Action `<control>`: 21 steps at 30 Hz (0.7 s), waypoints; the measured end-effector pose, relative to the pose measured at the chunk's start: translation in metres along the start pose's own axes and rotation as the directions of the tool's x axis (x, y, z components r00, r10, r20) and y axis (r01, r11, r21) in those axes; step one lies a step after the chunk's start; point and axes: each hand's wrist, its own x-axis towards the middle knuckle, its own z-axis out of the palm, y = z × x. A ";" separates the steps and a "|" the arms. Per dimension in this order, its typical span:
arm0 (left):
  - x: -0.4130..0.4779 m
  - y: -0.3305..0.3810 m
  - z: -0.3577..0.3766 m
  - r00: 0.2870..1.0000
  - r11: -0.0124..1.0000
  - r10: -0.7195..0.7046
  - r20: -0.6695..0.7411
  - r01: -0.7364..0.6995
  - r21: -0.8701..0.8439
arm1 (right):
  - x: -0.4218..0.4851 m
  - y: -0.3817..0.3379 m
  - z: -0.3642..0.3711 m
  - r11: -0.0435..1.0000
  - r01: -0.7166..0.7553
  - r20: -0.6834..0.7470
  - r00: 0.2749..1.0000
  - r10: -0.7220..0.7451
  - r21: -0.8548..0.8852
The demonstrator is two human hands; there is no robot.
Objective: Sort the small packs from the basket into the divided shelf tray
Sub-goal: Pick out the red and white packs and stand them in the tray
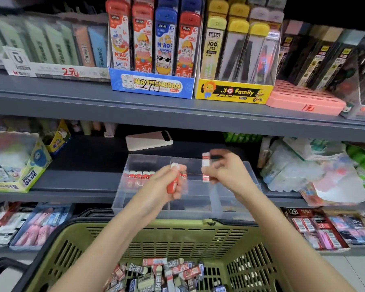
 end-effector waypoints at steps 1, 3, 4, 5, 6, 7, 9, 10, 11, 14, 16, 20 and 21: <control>0.000 0.003 -0.003 1.000 0.999 -0.003 -0.009 0.002 -0.051 | 0.009 0.000 0.004 0.992 0.011 -0.034 0.999 -0.015 -0.124; 0.000 0.006 -0.011 0.999 0.998 0.028 -0.032 -0.029 -0.047 | 0.022 -0.001 0.011 0.914 0.040 -0.045 0.997 -0.063 -0.404; 0.000 0.006 -0.014 0.998 0.999 0.050 -0.042 -0.050 -0.017 | 0.027 -0.004 0.014 0.861 0.044 -0.009 0.998 -0.056 -0.507; 0.000 0.006 -0.018 0.996 0.997 0.073 -0.047 -0.072 0.023 | 0.032 -0.007 0.016 0.814 0.034 0.034 0.999 -0.017 -0.580; 0.000 0.006 -0.022 0.994 0.994 0.094 -0.051 -0.091 0.066 | 0.037 -0.010 0.018 0.771 0.013 0.070 0.997 0.041 -0.637; 0.000 0.006 -0.026 0.992 0.989 0.113 -0.056 -0.107 0.104 | 0.042 -0.012 0.020 0.725 -0.009 0.089 0.991 0.098 -0.689; 0.001 0.006 -0.032 0.988 0.979 0.140 -0.066 -0.129 0.156 | 0.048 -0.016 0.026 0.621 -0.029 0.090 0.983 0.160 -0.784; 0.002 0.006 -0.034 0.986 0.975 0.151 -0.069 -0.138 0.173 | 0.049 -0.015 0.029 0.582 -0.029 0.083 0.983 0.166 -0.813; 0.002 0.005 -0.036 0.984 0.972 0.164 -0.072 -0.148 0.184 | 0.050 -0.013 0.032 0.556 -0.027 0.080 0.983 0.167 -0.831; 0.001 0.003 -0.039 0.976 0.968 0.197 -0.088 -0.180 0.174 | 0.051 -0.004 0.041 0.546 -0.022 0.085 0.982 0.169 -0.838; 0.002 0.002 -0.040 0.979 0.976 0.181 -0.090 -0.168 0.136 | 0.052 -0.002 0.044 0.558 -0.025 0.090 0.980 0.177 -0.829; 0.004 0.000 -0.040 0.985 0.988 0.144 -0.091 -0.138 0.062 | 0.054 -0.002 0.044 0.546 0.025 0.162 0.965 0.205 -0.837; 0.004 0.000 -0.040 0.986 0.990 0.139 -0.093 -0.135 0.047 | 0.054 -0.002 0.043 0.545 0.047 0.187 0.961 0.203 -0.837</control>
